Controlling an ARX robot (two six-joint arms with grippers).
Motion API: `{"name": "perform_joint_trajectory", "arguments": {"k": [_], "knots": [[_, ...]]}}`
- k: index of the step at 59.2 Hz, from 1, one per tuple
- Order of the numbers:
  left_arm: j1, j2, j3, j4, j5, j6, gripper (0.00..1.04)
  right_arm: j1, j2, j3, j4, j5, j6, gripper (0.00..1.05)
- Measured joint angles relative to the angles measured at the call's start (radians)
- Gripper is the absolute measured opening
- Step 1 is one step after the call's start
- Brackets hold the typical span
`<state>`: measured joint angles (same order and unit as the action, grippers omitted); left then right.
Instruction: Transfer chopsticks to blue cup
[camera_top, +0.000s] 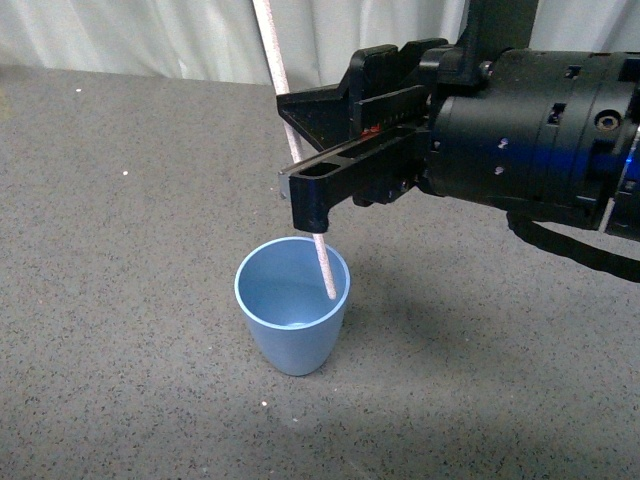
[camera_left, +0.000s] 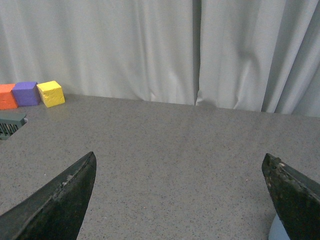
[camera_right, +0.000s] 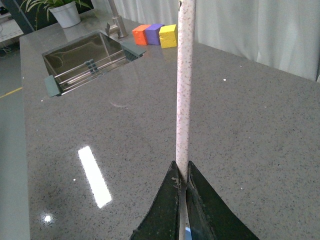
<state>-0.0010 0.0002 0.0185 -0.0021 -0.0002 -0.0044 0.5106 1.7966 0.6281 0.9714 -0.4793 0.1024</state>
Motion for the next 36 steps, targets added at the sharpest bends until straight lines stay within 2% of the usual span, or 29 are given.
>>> {"name": "perform_joint_trajectory", "arguments": {"k": [24,36], "knots": [[0.0,0.0,0.0,0.0,0.0,0.0,0.98,0.032,0.102,0.018,0.029,0.04,-0.022,0.01],[0.0,0.0,0.0,0.0,0.0,0.0,0.98,0.02,0.101,0.002,0.028,0.04,-0.039,0.33]]}}
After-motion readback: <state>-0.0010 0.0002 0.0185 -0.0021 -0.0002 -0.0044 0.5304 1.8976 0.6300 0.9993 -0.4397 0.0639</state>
